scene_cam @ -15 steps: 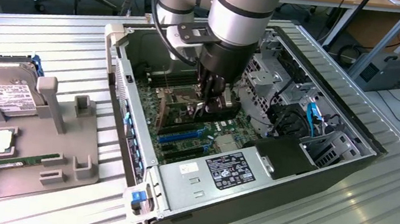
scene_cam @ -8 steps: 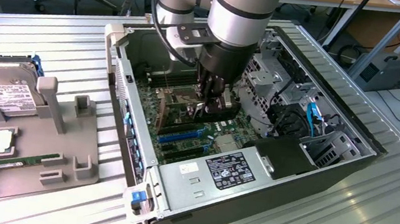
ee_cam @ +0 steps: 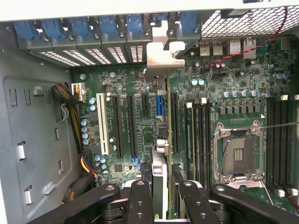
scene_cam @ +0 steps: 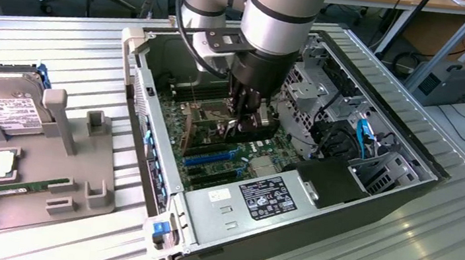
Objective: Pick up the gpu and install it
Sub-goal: 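Insert the gpu into the slot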
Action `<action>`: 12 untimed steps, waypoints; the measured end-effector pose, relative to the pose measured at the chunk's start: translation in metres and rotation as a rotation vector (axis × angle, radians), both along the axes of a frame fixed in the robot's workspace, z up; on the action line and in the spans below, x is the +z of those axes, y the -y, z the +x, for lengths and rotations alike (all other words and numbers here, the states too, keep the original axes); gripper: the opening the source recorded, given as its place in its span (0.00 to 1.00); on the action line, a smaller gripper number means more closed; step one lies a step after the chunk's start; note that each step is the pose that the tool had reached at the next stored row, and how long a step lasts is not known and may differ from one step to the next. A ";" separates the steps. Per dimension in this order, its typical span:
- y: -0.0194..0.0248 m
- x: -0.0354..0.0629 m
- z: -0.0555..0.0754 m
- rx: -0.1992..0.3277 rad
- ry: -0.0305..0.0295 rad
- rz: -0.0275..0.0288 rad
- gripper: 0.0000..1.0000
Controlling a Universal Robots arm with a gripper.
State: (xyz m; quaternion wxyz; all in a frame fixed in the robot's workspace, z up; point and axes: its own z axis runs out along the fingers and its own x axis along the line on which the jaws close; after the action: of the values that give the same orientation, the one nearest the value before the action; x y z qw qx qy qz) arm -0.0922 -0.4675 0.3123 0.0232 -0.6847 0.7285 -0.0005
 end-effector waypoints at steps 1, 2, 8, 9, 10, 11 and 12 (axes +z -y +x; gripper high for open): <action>0.0000 -0.0001 0.000 0.000 0.0000 0.0000 0.27; 0.0000 -0.0004 0.000 0.000 0.0000 0.0000 0.27; 0.0001 -0.0021 0.000 0.000 0.0000 0.0000 0.27; 0.0001 -0.0023 0.000 0.000 0.0000 0.0000 0.27; 0.0001 -0.0025 0.000 0.000 0.0000 0.0000 0.27; 0.0001 -0.0027 0.000 0.000 0.0000 0.0000 0.27; 0.0001 -0.0028 0.000 0.000 0.0000 0.0000 0.27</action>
State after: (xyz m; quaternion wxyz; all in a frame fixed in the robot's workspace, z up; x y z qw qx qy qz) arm -0.0926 -0.4676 0.3095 0.0232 -0.6847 0.7285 -0.0005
